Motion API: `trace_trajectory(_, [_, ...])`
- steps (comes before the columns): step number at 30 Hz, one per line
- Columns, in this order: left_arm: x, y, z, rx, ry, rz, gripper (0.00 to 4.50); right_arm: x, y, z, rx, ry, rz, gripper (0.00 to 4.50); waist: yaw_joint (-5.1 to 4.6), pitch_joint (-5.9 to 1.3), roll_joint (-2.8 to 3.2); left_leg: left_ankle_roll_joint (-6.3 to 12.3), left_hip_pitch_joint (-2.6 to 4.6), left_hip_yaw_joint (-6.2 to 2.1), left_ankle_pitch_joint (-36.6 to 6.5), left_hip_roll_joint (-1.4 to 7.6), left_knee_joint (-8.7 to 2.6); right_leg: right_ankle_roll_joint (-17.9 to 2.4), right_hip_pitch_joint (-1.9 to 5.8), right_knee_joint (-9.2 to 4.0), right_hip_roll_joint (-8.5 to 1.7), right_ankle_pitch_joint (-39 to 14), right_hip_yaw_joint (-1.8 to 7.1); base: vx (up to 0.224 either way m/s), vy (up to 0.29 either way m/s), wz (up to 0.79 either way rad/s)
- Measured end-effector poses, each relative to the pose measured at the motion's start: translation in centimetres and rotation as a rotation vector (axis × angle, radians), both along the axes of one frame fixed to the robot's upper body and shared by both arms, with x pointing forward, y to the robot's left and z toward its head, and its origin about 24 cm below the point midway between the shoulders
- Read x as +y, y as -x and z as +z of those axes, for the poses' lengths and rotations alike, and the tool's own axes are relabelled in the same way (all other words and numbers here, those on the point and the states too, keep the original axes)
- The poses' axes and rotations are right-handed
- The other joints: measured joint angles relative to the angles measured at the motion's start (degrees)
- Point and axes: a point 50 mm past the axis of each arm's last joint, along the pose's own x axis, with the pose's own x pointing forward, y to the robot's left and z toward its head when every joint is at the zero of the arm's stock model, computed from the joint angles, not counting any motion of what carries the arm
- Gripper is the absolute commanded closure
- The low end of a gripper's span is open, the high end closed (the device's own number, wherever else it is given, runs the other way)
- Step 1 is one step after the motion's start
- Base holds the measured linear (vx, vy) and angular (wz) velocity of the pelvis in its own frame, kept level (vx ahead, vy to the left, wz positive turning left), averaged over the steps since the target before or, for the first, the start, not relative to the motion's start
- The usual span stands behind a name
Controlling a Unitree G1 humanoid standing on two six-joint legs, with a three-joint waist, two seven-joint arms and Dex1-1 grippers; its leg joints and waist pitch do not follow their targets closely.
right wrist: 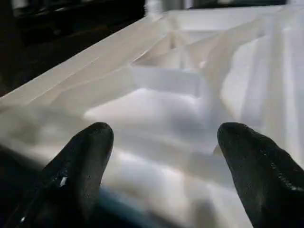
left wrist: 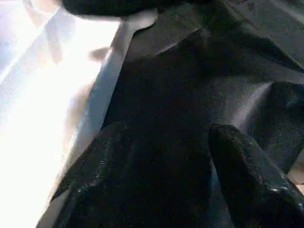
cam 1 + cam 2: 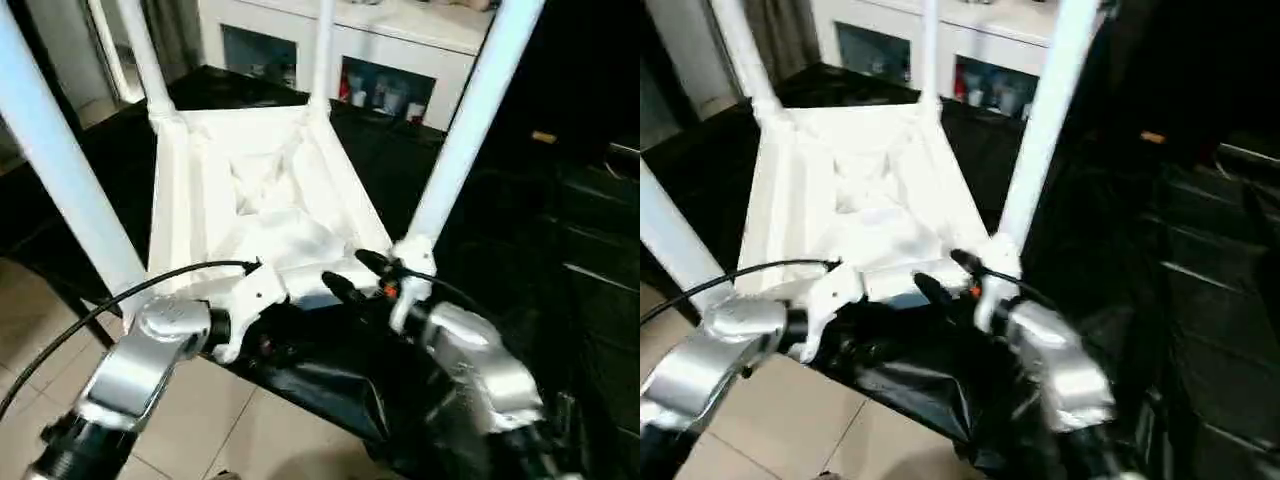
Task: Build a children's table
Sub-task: Rotate leg to tighten
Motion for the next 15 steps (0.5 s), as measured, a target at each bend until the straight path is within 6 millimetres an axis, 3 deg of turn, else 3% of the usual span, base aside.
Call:
trace_trajectory(7, [0.6,0.7,0.0,0.016,0.053,-0.016,0.75,-0.1,-2.1,0.3,-0.024,0.028,-0.137,0.58,-0.01,0.01,-0.18,-0.12,0.06,0.04,0.1,0.0,0.02,0.0,0.02,0.17,0.02,0.0,0.0,0.0,0.0,0.0])
trace_trajectory(15, [2.0,1.3,0.2,0.033,0.064,-0.01,0.11,-1.7,-4.5,0.3,-0.044,0.118,-0.312,0.58,0.15,-0.04,-0.28,-0.21,0.08,0.08,0.1,0.0,0.07,0.0,0.03,0.31,0.05,0.0,0.0,0.0,0.0,0.0])
